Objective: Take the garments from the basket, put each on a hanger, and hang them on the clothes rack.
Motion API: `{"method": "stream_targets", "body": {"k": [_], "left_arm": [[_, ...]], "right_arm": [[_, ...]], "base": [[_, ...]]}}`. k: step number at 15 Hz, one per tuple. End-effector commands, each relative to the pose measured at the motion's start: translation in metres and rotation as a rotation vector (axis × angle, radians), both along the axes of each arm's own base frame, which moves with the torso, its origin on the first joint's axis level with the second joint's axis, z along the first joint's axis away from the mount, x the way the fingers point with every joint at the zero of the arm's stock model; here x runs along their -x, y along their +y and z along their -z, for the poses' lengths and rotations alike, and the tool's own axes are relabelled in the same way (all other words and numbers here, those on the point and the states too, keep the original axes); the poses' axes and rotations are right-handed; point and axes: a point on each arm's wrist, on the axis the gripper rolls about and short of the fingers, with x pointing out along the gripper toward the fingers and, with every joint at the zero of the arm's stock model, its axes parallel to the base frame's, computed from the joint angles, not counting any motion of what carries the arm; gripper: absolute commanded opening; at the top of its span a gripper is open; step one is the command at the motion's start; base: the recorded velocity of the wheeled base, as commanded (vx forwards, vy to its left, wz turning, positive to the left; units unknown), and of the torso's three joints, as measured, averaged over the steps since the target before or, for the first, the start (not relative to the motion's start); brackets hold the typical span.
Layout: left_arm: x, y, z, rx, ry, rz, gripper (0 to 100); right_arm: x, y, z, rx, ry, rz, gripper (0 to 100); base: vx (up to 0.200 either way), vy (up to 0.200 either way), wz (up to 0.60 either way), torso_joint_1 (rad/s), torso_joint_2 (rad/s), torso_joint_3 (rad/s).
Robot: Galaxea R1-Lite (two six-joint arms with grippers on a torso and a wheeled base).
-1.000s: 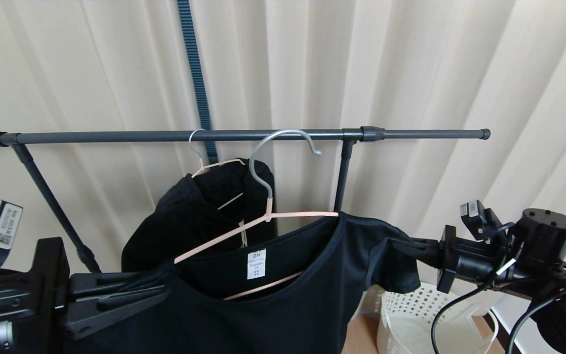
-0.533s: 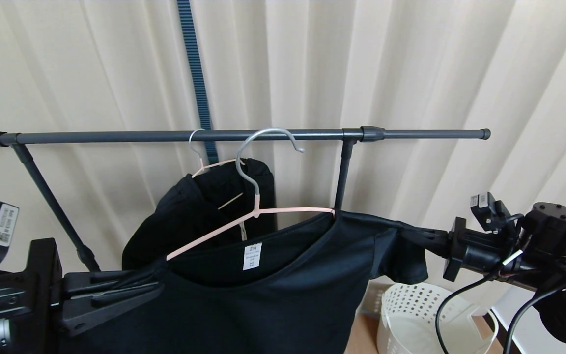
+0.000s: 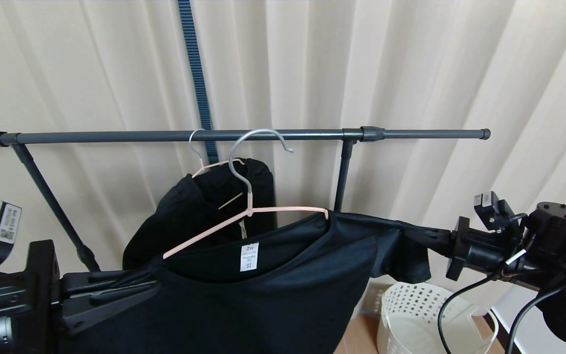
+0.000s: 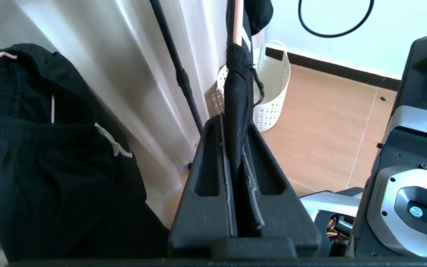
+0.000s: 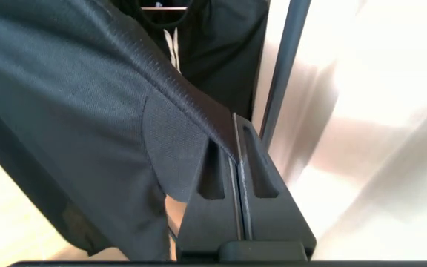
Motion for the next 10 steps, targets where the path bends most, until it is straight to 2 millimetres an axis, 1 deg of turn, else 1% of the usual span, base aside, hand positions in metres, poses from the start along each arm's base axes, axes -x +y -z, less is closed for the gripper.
{"method": "stream_targets", "body": {"k": [1,10], "left_arm": [[-0.001,0.001,0.002,-0.002,0.005,-0.011,0],[-0.003,0.012,0.010,0.008,0.057,-0.099,0]], "right_arm": [[0.002,0.001,-0.003,0.001,-0.009,-0.003,100],[0.003,0.002,-0.003,0.003,-0.015,-0.009,100]], "base": [[0.000,0.000,0.00,0.000,0.00,0.000],[0.000,0.000,0.00,0.000,0.00,0.000]]}}
